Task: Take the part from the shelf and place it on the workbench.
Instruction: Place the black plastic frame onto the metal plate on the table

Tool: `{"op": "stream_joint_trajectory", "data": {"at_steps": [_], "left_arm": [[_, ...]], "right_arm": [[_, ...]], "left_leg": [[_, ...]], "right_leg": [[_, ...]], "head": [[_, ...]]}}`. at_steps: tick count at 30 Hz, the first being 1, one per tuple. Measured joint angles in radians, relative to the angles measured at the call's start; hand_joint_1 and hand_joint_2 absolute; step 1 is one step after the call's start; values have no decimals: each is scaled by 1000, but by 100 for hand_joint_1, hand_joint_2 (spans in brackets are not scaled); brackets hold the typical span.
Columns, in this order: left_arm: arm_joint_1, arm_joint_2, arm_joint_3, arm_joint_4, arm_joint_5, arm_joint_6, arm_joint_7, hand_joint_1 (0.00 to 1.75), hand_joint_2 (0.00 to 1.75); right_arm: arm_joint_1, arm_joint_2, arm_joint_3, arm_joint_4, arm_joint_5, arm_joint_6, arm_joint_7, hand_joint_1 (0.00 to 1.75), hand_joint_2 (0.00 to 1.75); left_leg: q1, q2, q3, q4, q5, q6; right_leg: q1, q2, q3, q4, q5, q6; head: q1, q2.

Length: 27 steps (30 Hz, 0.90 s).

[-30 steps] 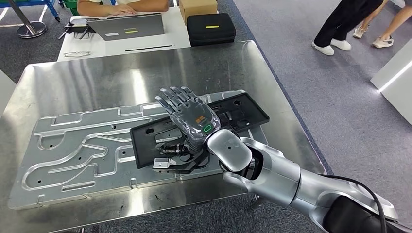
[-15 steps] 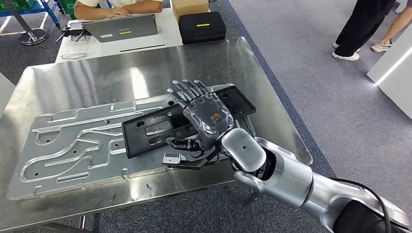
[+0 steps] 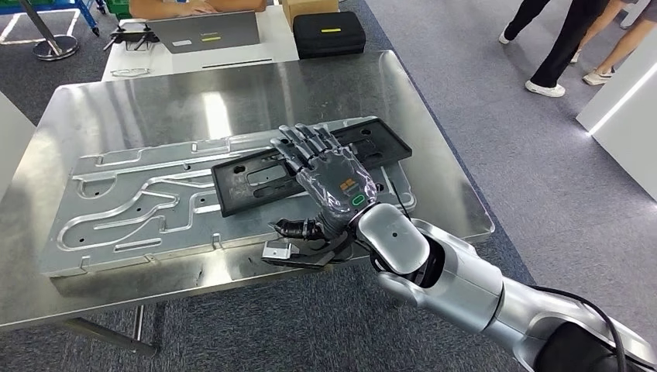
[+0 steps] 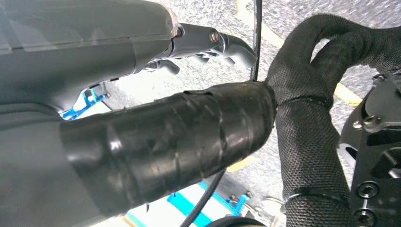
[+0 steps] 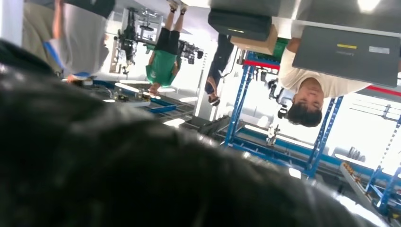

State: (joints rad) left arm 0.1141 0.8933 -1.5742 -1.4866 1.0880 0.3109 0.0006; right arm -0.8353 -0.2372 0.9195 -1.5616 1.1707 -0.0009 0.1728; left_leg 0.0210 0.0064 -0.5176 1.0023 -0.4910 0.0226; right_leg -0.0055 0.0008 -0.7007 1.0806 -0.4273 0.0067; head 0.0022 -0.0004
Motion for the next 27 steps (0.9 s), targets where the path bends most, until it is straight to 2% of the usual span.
{"op": "stream_joint_trajectory", "data": {"at_steps": [2, 3, 4, 5, 6, 7, 8, 9, 10, 11, 12, 14, 15, 16, 17, 18, 19, 20, 21, 22, 23, 24, 25, 26, 27], "left_arm": [[0, 0, 0, 0, 0, 0, 0, 0, 0], [1, 0, 0, 0, 1, 0, 0, 0, 0], [1, 0, 0, -2, 2, 1, 0, 0, 0], [1, 0, 0, -4, 4, 3, 0, 0, 0], [2, 0, 0, -6, 5, 5, 0, 0, 0], [2, 0, 0, -9, 7, 8, 0, 0, 0], [3, 0, 0, -11, 8, 10, 0, 0, 0], [3, 0, 0, -13, 8, 13, 0, 0, 0], [4, 0, 0, -15, 9, 15, 0, 0, 0], [4, 0, 0, -17, 11, 18, -1, 0, 0], [5, 1, 0, -19, 13, 20, -2, 0, 0], [6, 6, -1, -26, 19, 23, -4, 0, 0], [8, 8, -1, -28, 18, 23, -4, 0, 0], [9, 9, -1, -30, 10, 18, -3, 0, 0], [9, 10, -1, -29, -6, 6, 1, 0, 0], [7, 10, -1, -25, -31, -16, 6, 0, 0], [1, 10, -1, -12, -62, -50, 10, 0, 0], [-8, 6, -1, 15, -97, -97, 12, 0, 0], [-21, -1, -1, 54, -132, -153, 10, 0, 0], [-35, -9, -1, 102, -162, -211, 6, 0, 0], [-48, -20, 0, 151, -184, -260, 1, 0, 0], [-61, -30, 1, 193, -195, -295, -4, 0, 0], [-71, -38, 2, 229, -201, -312, -7, 0, 0], [-78, -46, 4, 256, -204, -318, -10, 0, 0], [-82, -51, 5, 276, -206, -321, -11, 0, 0]], "right_arm": [[-1, -4, -5, 0, 0, 0, 0, 0, 0], [0, -7, -6, 0, 0, 0, 0, 0, 0], [0, -10, -8, 0, 0, 0, 0, 0, 0], [0, -13, -10, 0, 0, 0, 0, 0, 0], [0, -16, -11, 0, 0, 0, 0, 0, 0], [1, -19, -13, -1, 0, 0, -1, 0, 0], [0, -21, -15, -2, 0, 0, -1, 0, 0], [-1, -23, -17, -3, 0, 0, -2, 0, 0], [-3, -25, -20, -7, 0, -1, -2, 0, 0], [-6, -26, -23, -10, 0, -1, -3, 0, 0], [-9, -27, -25, -13, 0, -1, -4, 0, 0], [-12, -30, -27, -15, 0, -1, -5, 0, 0], [-12, -33, -27, -15, 0, -1, -5, 0, 0], [-12, -33, -27, -15, 0, 0, -8, 0, 0], [-12, -32, -26, -15, 1, 0, -10, 0, 0], [-13, -26, -25, -15, 4, 1, -13, 0, 0], [-13, -14, -23, -13, 8, 3, -15, 0, 0], [-14, 4, -17, -9, 16, 5, -15, 0, 0], [-14, 31, -7, -1, 24, 8, -13, 0, 0], [-15, 62, 6, 9, 33, 10, -9, 0, 0], [-16, 94, 20, 19, 40, 12, -5, 0, 0], [-18, 123, 32, 28, 45, 13, 0, 0, 0], [-22, 145, 40, 34, 47, 12, 3, 0, 0], [-27, 161, 46, 39, 47, 11, 5, 0, 0], [-30, 172, 50, 42, 45, 10, 7, 0, 0]], "left_leg": [[-1, 3, -22, 0, 19, 10], [-1, 4, -33, 1, 27, 11], [-2, 4, -47, 2, 37, 11], [-3, 4, -62, 5, 47, 11], [-4, 4, -78, 8, 57, 10], [-5, 4, -94, 11, 65, 9], [-6, 4, -108, 15, 74, 8], [-8, 4, -119, 18, 82, 6], [-10, 4, -128, 21, 89, 2], [-11, 4, -132, 21, 98, -3], [-11, 5, -135, 20, 107, -9], [-10, 5, -138, 14, 121, -22], [-9, 4, -143, 19, 109, -26], [-8, 2, -152, 40, 78, -30], [-6, 1, -164, 79, 30, -33], [-5, 0, -179, 133, -22, -37], [-4, 0, -192, 196, -61, -42], [-1, 0, -198, 248, -74, -48], [3, 0, -193, 277, -63, -54], [8, 0, -172, 273, -35, -60], [13, 0, -135, 236, -6, -66], [17, -1, -85, 173, 3, -72], [17, -4, -39, 108, -3, -71], [16, -6, -8, 58, -17, -69], [12, -8, 7, 30, -32, -63]], "right_leg": [[-2, 0, -26, 85, -92, 5], [-2, 0, -37, 138, -127, 7], [-2, 0, -44, 189, -150, 10], [-2, 0, -42, 227, -156, 11], [-2, 0, -28, 240, -144, 11], [-1, 0, 3, 221, -119, 9], [0, 0, 50, 173, -95, 4], [3, -1, 106, 104, -85, -4], [6, -1, 158, 33, -88, -12], [10, -2, 193, -22, -97, -20], [13, -2, 211, -56, -106, -26], [11, -4, 205, -77, -93, -34], [9, -5, 199, -83, -81, -41], [5, -8, 189, -90, -67, -47], [3, -10, 179, -93, -54, -52], [3, -11, 165, -93, -42, -56], [3, -11, 150, -92, -30, -57], [2, -12, 133, -89, -19, -55], [1, -12, 115, -85, -7, -53], [-1, -12, 97, -79, 4, -49], [-3, -12, 78, -70, 12, -45], [-4, -12, 59, -59, 19, -39], [-4, -13, 45, -47, 24, -33], [-3, -14, 35, -36, 28, -27], [-1, -14, 30, -31, 33, -21]], "head": [[0, 0], [0, 0], [0, 0], [0, 0], [0, 0], [0, 0], [0, 0], [0, 0], [0, 0], [0, 0], [0, 0], [0, 0], [0, 0], [0, 0], [0, 0], [0, 0], [0, 0], [0, 0], [0, 0], [0, 0], [0, 0], [0, 0], [0, 0], [0, 0], [0, 0]]}}
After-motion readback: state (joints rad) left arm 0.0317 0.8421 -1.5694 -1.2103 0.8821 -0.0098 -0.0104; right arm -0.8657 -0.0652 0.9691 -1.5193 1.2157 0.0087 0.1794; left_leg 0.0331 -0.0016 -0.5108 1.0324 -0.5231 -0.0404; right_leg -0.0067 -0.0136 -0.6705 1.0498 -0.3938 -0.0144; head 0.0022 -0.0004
